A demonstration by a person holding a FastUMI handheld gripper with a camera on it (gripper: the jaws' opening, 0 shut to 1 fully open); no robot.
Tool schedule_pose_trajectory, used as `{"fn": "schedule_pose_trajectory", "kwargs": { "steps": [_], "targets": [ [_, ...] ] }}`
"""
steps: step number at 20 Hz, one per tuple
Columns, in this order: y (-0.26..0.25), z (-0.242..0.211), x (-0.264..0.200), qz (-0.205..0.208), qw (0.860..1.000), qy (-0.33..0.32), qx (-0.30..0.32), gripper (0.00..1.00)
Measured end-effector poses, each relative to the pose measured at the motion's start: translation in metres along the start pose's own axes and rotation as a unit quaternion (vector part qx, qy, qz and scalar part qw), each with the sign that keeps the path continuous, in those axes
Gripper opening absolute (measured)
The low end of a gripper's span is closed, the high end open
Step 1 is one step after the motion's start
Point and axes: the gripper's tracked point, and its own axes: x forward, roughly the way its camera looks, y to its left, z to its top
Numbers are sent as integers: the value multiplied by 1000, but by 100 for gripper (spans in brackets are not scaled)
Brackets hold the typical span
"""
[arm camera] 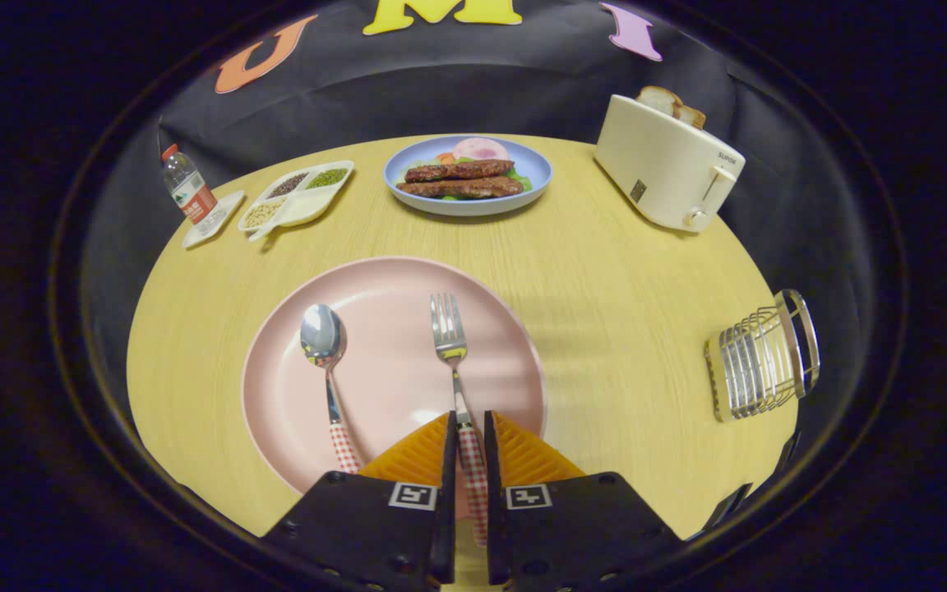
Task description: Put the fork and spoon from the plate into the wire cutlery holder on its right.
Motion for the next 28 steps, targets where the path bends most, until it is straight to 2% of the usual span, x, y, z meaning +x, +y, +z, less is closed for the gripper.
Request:
{"fn": "schedule_pose_trajectory", "kwargs": {
  "steps": [4,8,14,20,28],
  "targets": [
    [1,3,-10,3,1000,-7,-5,3],
    [1,10,-38,16,999,-27,-20,3],
    [-24,28,-95,13,998,-58,-29,3],
    [-88,40,-137,-11,998,-67,-13,3],
    [-193,48,-166,-47,996,-67,26,4]
  ]
}}
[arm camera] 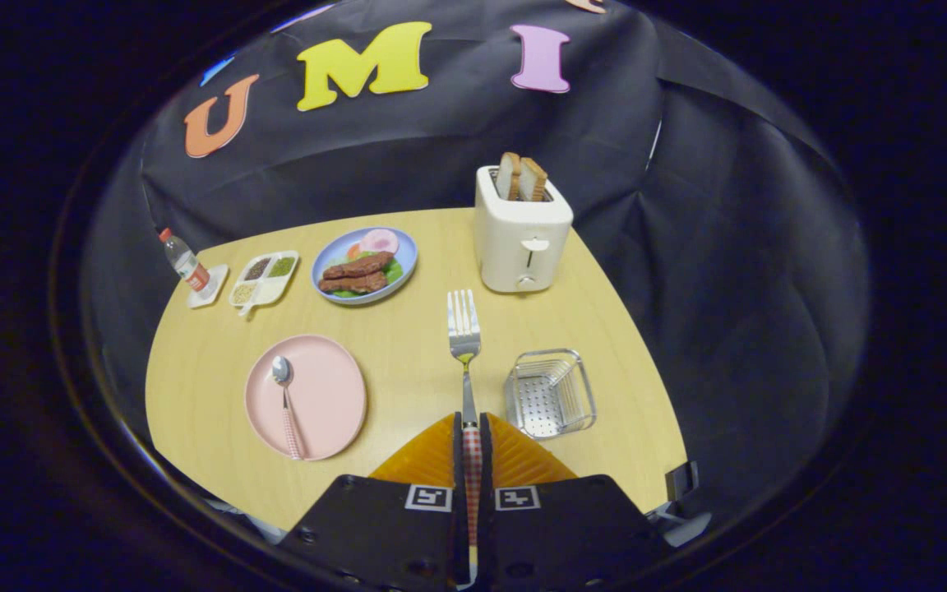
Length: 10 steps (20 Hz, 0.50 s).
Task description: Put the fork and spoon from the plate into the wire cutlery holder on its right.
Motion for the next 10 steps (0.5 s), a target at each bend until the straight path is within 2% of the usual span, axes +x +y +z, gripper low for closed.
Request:
{"fn": "schedule_pose_trajectory", "kwargs": {
  "steps": [4,10],
  "targets": [
    [-39,-4,-4,2,1000,24,16,4],
    [-69,-16,-7,13,997,71,25,4]
  ]
}}
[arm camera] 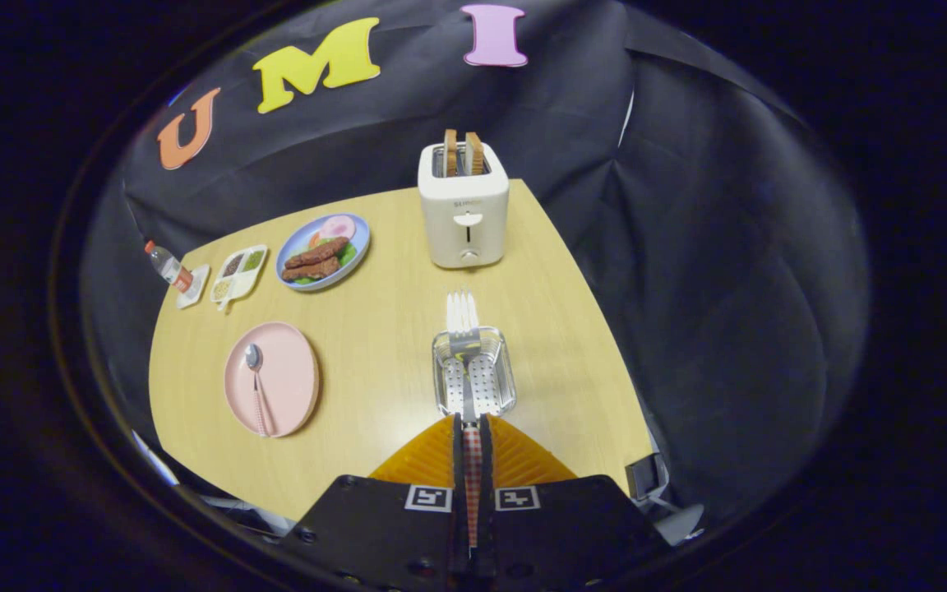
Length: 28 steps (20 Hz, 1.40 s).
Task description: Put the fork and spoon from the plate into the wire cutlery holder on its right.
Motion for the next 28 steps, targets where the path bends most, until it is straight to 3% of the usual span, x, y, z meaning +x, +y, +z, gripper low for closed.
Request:
{"fn": "schedule_pose_trajectory", "kwargs": {
  "steps": [3,10,16,21,26,28],
  "targets": [
    [3,-11,-2,24,999,48,-2,4],
    [-9,-17,11,19,991,130,-25,4],
    [-15,-15,24,-3,974,226,-26,4],
    [-11,3,37,0,964,264,-40,4],
    [-8,2,51,7,941,334,-56,4],
    [-7,4,59,5,938,342,-54,4]
  ]
}}
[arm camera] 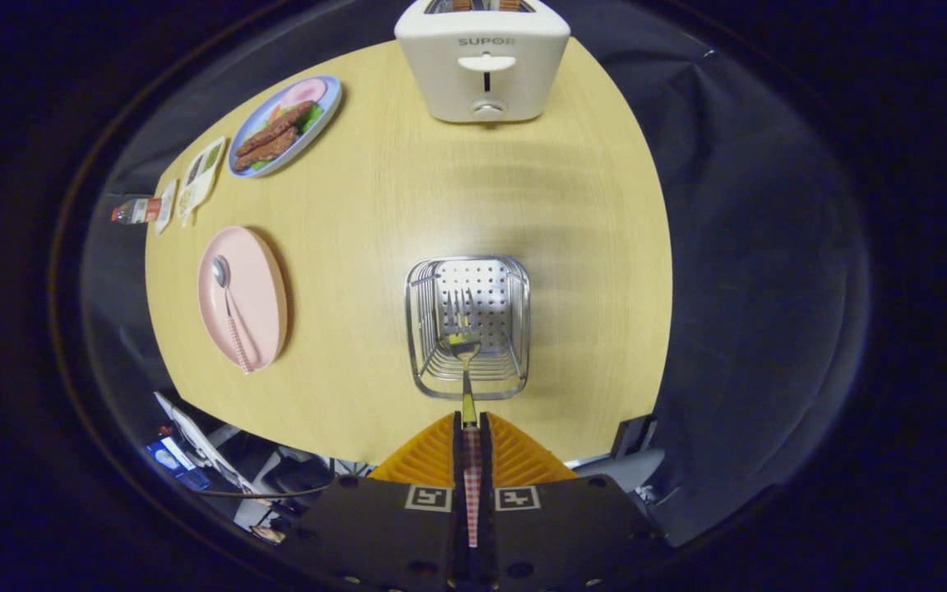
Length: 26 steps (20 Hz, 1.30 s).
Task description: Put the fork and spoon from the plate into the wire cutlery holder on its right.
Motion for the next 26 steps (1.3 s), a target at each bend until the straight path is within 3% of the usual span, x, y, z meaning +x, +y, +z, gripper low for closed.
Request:
{"fn": "schedule_pose_trajectory", "kwargs": {
  "steps": [8,10,11,16,22,23,26],
  "targets": [
    [3,17,16,3,1000,18,17,7],
    [4,22,14,0,1000,4,19,7],
    [5,23,14,-3,1000,-3,16,12],
    [15,21,7,-1,999,-30,14,12],
    [48,15,-6,15,996,-85,-11,32],
    [55,15,-8,14,995,-97,-19,42],
    [71,16,-14,-8,988,-142,-53,58]
  ]
}}
